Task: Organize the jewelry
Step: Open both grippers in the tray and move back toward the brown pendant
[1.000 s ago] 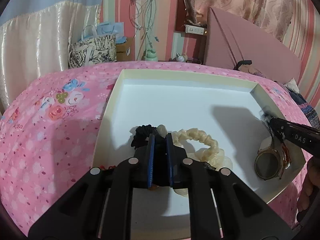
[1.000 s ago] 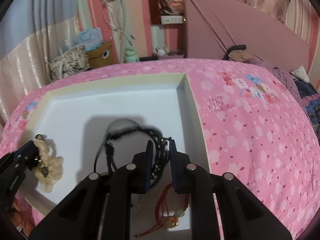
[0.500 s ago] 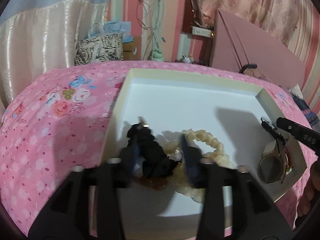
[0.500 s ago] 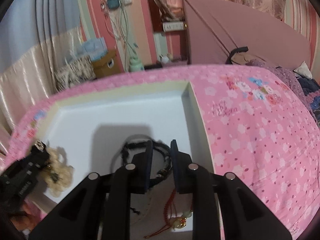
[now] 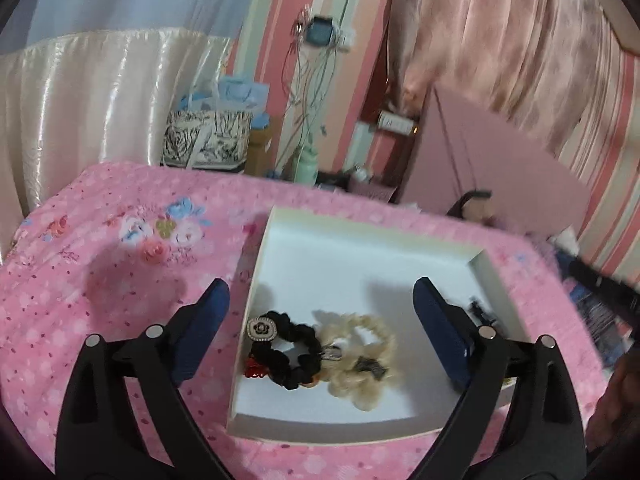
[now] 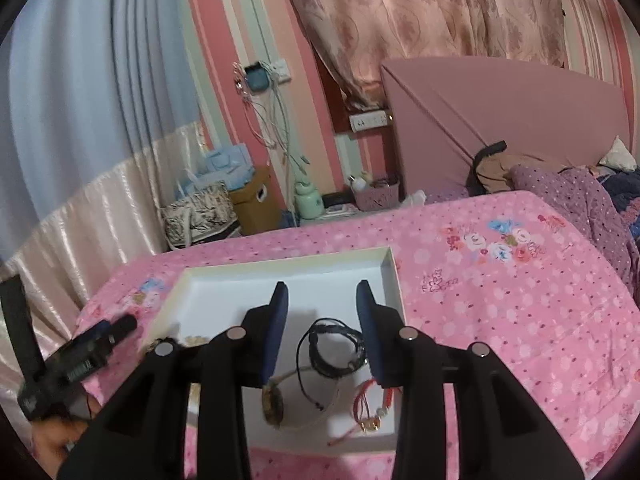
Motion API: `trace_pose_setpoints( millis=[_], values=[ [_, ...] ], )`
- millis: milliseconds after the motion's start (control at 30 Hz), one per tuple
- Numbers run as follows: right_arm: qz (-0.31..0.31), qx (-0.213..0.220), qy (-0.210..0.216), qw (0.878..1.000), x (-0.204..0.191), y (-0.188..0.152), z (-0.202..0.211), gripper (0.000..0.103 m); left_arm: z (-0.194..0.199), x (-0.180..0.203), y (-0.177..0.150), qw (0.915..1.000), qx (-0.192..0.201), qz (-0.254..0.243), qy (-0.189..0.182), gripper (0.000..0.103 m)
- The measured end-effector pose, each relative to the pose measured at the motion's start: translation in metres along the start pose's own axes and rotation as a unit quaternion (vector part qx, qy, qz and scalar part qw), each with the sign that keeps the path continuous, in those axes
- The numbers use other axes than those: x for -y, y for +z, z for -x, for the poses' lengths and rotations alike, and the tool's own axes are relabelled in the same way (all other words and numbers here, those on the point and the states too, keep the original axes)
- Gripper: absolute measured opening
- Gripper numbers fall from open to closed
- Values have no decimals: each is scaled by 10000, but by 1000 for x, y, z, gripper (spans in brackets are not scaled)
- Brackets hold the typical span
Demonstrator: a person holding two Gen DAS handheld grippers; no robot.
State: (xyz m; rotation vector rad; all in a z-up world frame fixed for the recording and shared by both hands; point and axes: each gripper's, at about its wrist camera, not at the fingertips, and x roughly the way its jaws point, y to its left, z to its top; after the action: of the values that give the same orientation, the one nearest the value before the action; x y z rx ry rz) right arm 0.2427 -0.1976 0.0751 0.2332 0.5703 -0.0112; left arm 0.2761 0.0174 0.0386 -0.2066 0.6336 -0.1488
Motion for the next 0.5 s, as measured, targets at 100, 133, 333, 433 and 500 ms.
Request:
trace_pose_setpoints(
  millis=[100, 133, 333, 433, 500],
  values=[
    [204, 152, 148, 9996, 9, -15, 27, 41, 30, 1, 2, 9997, 224, -8, 81, 92],
    [282, 162, 145, 9994, 12, -21, 33, 41, 44, 2, -2, 9994, 294, -104, 147, 93],
    [445, -251, 100, 9986, 49, -86, 77, 41, 110, -12, -57, 9901, 199, -921, 1036, 98],
    [497, -493, -22, 9975, 63, -119, 106, 44, 145, -43, -105, 9893, -20, -828, 1197, 98],
    [452, -641, -4, 9969, 65, -139, 125, 51, 161, -57, -128, 9888, -142, -730, 1294, 98]
  ],
)
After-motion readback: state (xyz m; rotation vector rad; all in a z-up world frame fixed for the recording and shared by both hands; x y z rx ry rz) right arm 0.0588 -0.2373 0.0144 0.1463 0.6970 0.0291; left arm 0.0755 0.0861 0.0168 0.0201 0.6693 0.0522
